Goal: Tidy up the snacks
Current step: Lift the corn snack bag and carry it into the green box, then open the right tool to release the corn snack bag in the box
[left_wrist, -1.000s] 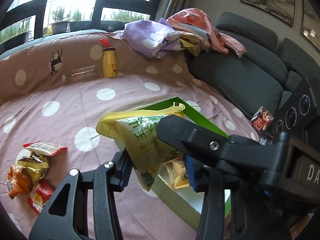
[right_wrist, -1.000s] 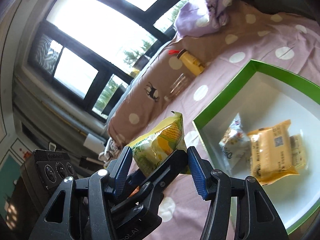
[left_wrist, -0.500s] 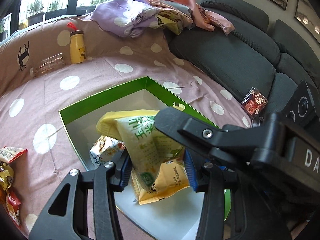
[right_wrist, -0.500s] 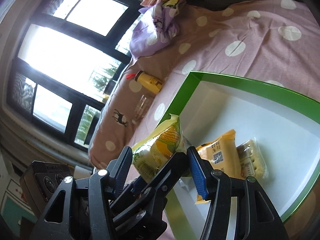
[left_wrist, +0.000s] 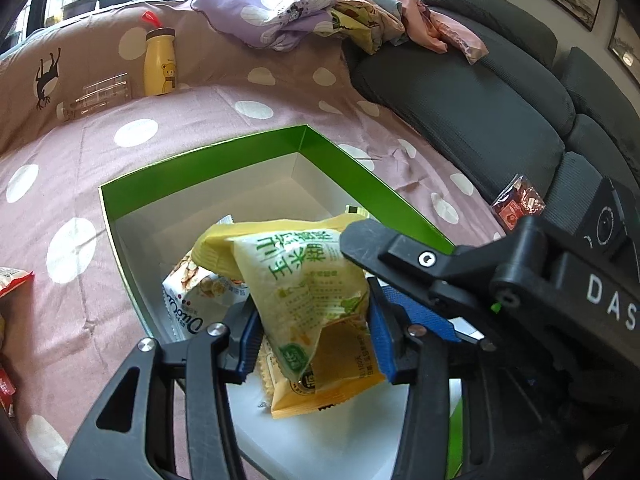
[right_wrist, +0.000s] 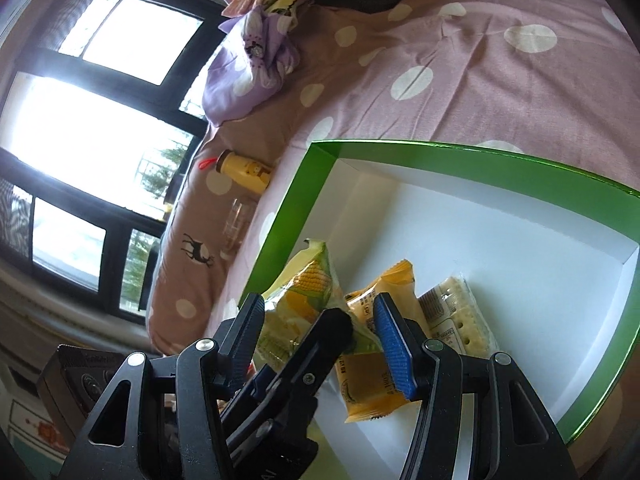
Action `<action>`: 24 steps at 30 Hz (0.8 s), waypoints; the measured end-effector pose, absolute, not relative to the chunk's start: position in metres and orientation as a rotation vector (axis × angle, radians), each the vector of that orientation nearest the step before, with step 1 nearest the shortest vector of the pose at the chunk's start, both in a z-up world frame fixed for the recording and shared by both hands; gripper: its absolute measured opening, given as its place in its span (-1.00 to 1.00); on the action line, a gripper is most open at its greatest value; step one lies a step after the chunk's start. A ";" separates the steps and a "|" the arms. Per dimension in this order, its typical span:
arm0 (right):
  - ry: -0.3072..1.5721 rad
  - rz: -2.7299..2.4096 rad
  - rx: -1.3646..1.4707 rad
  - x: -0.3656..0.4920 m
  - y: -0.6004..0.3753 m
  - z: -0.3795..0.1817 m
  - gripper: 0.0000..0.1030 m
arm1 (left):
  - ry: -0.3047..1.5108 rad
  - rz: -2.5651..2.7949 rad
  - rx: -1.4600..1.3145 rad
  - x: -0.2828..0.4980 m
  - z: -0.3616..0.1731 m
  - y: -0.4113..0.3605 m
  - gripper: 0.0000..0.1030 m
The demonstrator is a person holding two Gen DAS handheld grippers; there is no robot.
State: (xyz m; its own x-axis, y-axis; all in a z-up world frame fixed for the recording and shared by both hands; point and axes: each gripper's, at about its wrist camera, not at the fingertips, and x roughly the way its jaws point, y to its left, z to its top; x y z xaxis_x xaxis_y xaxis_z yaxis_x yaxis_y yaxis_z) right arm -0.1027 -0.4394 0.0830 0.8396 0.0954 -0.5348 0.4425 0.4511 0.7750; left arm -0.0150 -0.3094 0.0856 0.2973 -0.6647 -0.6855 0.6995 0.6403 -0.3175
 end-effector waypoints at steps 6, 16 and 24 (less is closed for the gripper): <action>0.485 -0.246 1.079 -0.113 -0.435 0.096 0.24 | 0.831 -0.892 -0.011 -0.018 0.096 -0.284 0.23; 0.463 -0.230 0.998 -0.102 -0.408 0.119 0.59 | 0.747 -0.816 -0.086 -0.031 0.126 -0.199 0.60; 0.519 -0.192 0.827 -0.075 -0.357 0.134 0.78 | 0.775 -0.606 -0.214 -0.030 0.118 -0.102 0.73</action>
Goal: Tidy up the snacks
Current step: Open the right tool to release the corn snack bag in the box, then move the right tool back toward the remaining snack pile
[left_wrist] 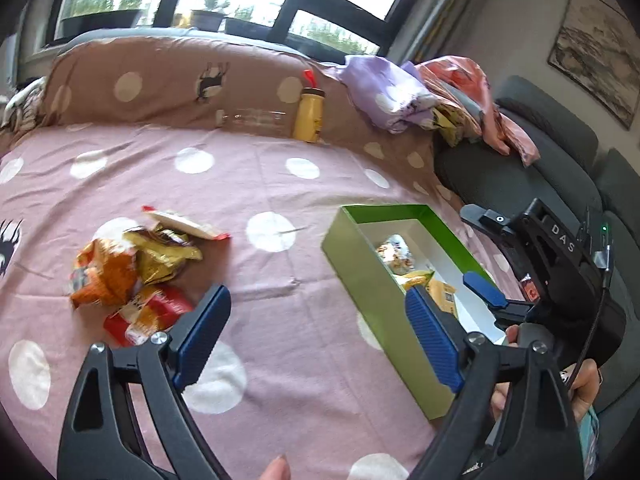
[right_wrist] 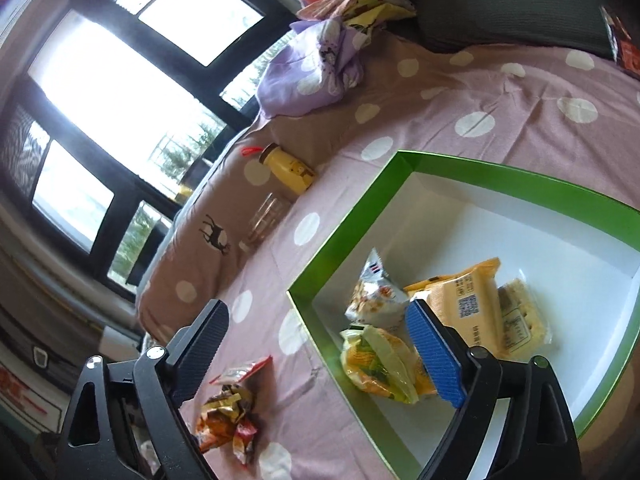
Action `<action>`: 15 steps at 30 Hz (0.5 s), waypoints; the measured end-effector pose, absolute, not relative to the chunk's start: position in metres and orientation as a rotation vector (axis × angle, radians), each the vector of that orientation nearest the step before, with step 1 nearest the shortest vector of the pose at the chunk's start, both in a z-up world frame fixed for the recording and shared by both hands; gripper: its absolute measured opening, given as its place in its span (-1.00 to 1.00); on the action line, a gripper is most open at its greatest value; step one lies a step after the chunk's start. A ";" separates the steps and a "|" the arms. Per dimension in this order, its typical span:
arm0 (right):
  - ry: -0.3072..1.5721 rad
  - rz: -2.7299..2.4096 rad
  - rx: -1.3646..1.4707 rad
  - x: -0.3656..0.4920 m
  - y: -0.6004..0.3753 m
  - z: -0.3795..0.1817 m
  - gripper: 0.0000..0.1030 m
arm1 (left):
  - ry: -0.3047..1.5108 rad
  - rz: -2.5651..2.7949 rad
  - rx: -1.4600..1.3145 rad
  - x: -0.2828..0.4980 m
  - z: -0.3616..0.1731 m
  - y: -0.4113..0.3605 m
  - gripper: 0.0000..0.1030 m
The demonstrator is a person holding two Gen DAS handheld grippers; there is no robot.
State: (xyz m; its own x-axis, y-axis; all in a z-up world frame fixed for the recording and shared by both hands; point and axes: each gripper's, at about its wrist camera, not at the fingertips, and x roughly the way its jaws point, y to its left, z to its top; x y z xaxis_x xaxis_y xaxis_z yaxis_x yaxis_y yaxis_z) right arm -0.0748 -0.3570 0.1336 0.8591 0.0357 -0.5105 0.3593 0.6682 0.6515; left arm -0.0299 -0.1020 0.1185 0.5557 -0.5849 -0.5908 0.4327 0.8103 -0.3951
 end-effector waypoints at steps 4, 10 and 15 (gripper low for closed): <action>0.556 -0.150 0.795 -0.061 -0.336 0.131 0.78 | 0.817 -0.542 -0.332 -0.028 0.103 -0.056 0.73; 0.624 -0.119 0.700 -0.042 -0.302 0.126 0.78 | 0.844 -0.384 -0.424 -0.022 0.085 -0.009 0.73; 0.648 -0.124 0.613 -0.033 -0.273 0.125 0.78 | 0.836 -0.268 -0.465 -0.020 0.086 0.022 0.73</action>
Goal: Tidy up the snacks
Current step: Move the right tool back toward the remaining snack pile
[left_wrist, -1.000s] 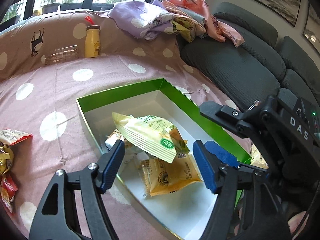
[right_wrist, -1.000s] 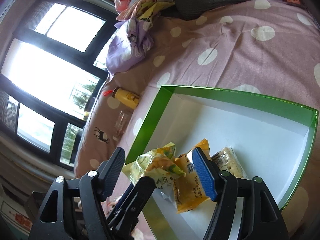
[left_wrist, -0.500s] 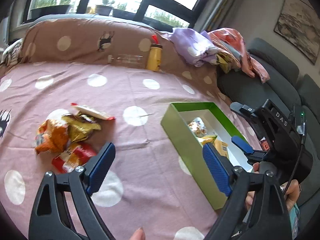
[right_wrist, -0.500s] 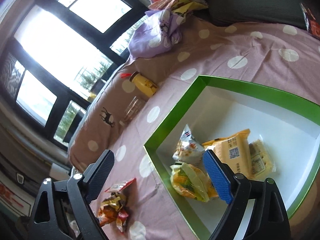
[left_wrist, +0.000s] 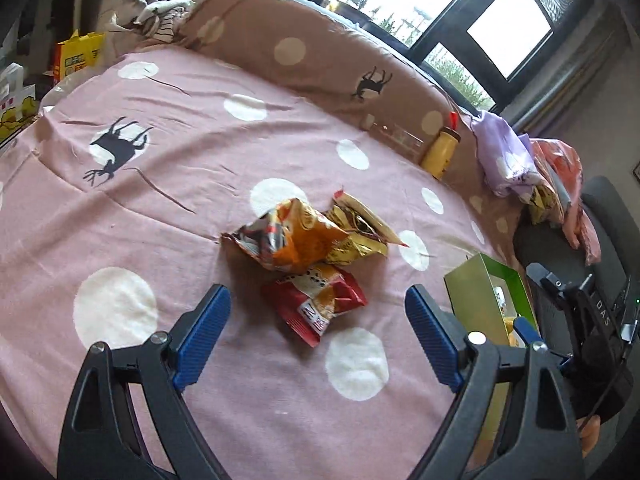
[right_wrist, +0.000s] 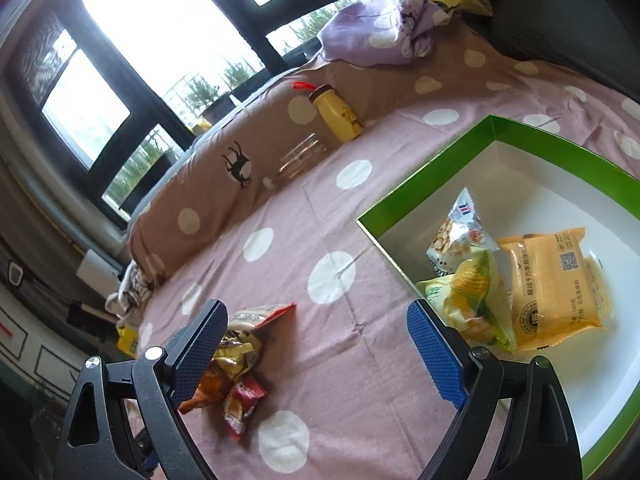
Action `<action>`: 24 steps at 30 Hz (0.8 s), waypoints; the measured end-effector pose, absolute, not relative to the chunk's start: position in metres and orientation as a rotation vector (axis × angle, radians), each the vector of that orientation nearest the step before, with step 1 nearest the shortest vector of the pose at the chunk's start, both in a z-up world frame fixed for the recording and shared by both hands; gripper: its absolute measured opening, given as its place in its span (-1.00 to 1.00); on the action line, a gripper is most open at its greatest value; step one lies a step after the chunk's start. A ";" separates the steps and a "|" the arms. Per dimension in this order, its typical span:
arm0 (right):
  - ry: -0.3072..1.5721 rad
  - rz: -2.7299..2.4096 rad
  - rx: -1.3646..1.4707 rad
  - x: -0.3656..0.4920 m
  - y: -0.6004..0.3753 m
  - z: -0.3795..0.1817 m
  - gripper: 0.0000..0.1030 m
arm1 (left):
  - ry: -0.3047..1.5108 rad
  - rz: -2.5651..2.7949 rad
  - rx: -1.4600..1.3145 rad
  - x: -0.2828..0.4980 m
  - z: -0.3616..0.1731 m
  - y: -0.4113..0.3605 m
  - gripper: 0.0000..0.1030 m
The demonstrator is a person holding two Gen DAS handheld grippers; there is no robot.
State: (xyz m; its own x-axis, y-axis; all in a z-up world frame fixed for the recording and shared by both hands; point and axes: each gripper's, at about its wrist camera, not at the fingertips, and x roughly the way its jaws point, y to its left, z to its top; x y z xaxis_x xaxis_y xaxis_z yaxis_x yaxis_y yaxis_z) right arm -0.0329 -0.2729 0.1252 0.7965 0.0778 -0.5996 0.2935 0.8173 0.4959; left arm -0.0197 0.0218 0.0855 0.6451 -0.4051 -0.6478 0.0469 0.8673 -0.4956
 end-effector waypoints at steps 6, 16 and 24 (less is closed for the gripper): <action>0.709 -0.113 0.499 -0.022 -0.242 0.117 0.78 | 0.836 -0.227 -0.442 -0.018 0.088 0.037 0.73; 0.760 -0.100 0.372 -0.013 -0.209 0.109 0.78 | 0.860 -0.166 -0.405 -0.011 0.082 0.046 0.73; 0.791 -0.093 0.320 -0.010 -0.195 0.104 0.78 | 0.886 -0.150 -0.403 -0.009 0.079 0.048 0.73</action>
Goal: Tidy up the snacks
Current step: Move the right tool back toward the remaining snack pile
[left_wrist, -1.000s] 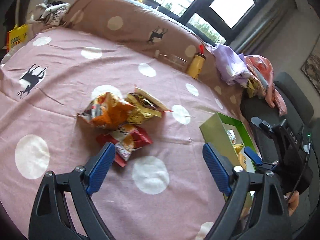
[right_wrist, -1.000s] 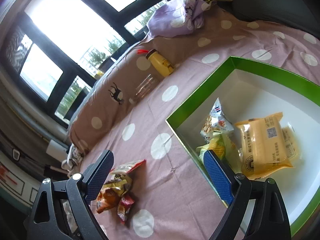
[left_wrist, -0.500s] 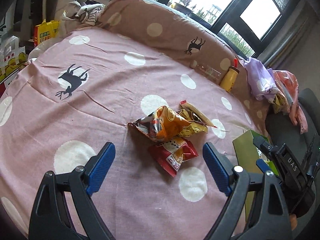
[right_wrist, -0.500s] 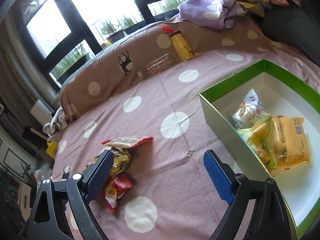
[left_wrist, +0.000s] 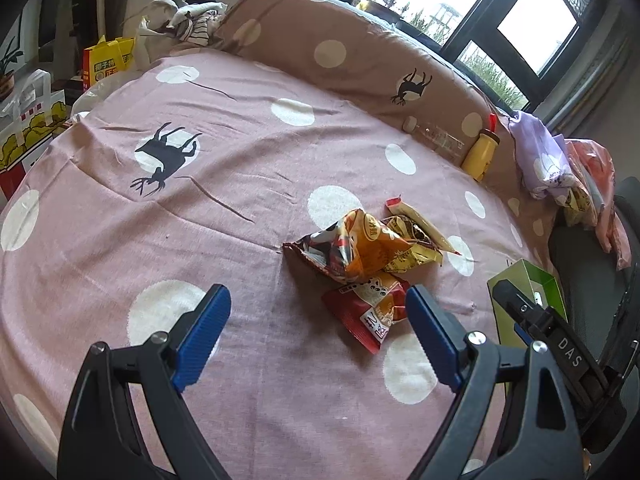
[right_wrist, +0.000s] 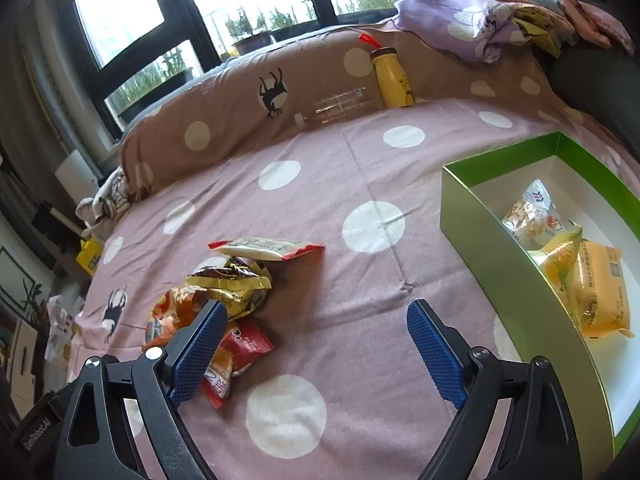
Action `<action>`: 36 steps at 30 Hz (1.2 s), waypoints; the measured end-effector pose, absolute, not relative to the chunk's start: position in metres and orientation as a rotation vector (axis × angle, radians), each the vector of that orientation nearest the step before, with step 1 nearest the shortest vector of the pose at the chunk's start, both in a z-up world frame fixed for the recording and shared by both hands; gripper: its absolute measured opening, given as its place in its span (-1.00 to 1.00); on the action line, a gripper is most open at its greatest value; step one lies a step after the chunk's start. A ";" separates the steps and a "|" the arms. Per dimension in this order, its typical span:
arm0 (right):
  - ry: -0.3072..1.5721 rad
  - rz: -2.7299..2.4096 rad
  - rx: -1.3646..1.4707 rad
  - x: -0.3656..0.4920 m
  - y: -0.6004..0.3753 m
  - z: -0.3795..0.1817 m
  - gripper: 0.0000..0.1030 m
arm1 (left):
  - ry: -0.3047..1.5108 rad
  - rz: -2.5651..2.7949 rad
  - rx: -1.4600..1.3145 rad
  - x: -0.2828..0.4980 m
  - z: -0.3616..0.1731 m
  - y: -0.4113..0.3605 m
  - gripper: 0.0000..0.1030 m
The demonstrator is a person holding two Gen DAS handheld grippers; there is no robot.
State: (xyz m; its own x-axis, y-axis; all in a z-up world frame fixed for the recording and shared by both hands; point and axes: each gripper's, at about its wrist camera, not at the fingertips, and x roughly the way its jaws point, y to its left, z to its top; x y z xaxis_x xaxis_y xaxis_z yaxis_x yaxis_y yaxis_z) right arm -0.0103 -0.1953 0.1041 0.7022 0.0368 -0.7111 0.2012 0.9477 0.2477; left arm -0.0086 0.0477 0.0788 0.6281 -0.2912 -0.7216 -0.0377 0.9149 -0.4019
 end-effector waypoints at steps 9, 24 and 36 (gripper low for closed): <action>0.802 -0.091 0.304 -0.010 -0.193 0.102 0.78 | 0.913 -0.144 -0.375 -0.007 0.075 0.043 0.73; 0.829 -0.092 0.273 -0.007 -0.186 0.098 0.78 | 0.944 -0.139 -0.353 -0.006 0.071 0.038 0.73; 0.854 -0.076 0.242 -0.004 -0.180 0.093 0.78 | 0.964 -0.108 -0.334 -0.004 0.066 0.041 0.73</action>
